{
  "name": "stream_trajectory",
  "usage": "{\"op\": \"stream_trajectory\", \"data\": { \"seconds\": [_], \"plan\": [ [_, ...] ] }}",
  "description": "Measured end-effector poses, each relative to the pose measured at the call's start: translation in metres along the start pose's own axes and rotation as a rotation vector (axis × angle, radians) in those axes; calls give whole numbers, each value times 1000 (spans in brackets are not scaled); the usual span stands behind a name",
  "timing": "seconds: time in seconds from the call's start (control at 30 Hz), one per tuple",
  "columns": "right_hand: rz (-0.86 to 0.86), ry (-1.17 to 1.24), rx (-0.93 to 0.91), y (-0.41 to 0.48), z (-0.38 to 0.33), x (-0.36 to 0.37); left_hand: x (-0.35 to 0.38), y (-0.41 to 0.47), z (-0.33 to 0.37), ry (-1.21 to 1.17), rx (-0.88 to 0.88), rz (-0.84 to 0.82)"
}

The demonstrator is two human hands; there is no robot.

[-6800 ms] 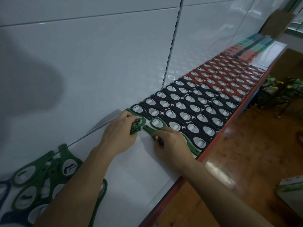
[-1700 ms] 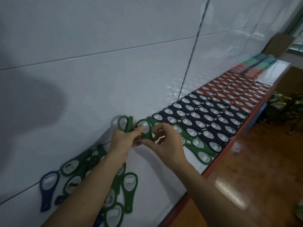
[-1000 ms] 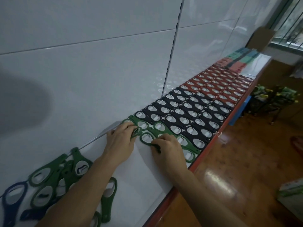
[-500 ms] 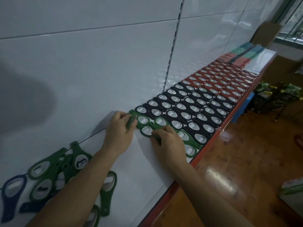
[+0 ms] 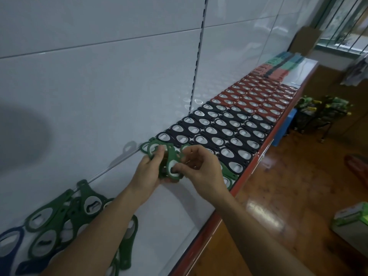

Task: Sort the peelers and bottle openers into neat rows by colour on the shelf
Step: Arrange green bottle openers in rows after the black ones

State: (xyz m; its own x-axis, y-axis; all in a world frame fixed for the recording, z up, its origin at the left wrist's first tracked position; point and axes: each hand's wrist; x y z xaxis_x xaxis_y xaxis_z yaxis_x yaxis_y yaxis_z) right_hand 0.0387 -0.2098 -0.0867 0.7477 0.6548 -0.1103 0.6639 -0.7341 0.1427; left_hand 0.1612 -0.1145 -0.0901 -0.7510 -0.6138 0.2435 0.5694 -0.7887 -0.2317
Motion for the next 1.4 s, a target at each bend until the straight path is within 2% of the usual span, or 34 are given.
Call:
{"op": "stream_trajectory", "data": {
  "seconds": [0.07,0.2,0.3,0.4,0.5,0.63,0.7,0.83,0.93,1.0,1.1,1.2,1.3,1.4],
  "plan": [
    [36,-48,51,5,-1,-18,-5,2,-2,73,45,-10],
    [4,-368,120,7,-3,-58,-17,6,-17,719,398,53],
    [-67,-589,153,-3,-7,-68,-14,8,-22,893,550,-22],
    [-33,-600,163,-13,-11,-67,-13,12,-23,983,638,-69],
    [90,-322,222,-20,-15,-61,-12,8,-23,917,631,-83],
    [187,225,317,-27,-19,-43,-5,-2,-17,691,487,-156],
    [181,294,297,-31,-19,-34,-3,-6,-16,606,459,-181],
    [133,166,237,-38,-15,-31,-6,-5,-20,590,432,-222],
    [153,247,248,-43,-18,-34,-3,-4,-23,566,389,-242],
    [160,221,214,-46,-21,-35,-1,-4,-22,566,420,-220],
    [109,-163,11,-47,-19,-46,-5,-4,-22,601,438,-207],
    [-38,-519,-241,-45,-17,-57,-10,-1,-22,624,420,-190],
    [-146,-671,-281,-48,-15,-57,-9,3,-25,637,406,-184],
    [-132,-699,-328,-51,-9,-54,-7,3,-26,660,398,-175]
  ]
}}
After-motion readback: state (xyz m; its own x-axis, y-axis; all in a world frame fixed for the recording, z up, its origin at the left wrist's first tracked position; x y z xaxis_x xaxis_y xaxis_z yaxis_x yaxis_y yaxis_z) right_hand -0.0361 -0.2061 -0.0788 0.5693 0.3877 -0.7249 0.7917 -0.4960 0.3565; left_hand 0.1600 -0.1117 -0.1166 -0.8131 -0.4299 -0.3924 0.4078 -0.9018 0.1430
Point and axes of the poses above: each hand's wrist, its own y-axis towards the middle knuckle, its own x-axis out of the palm, z = x × y, and after that the axes turned 5 degrees about y, right-handed
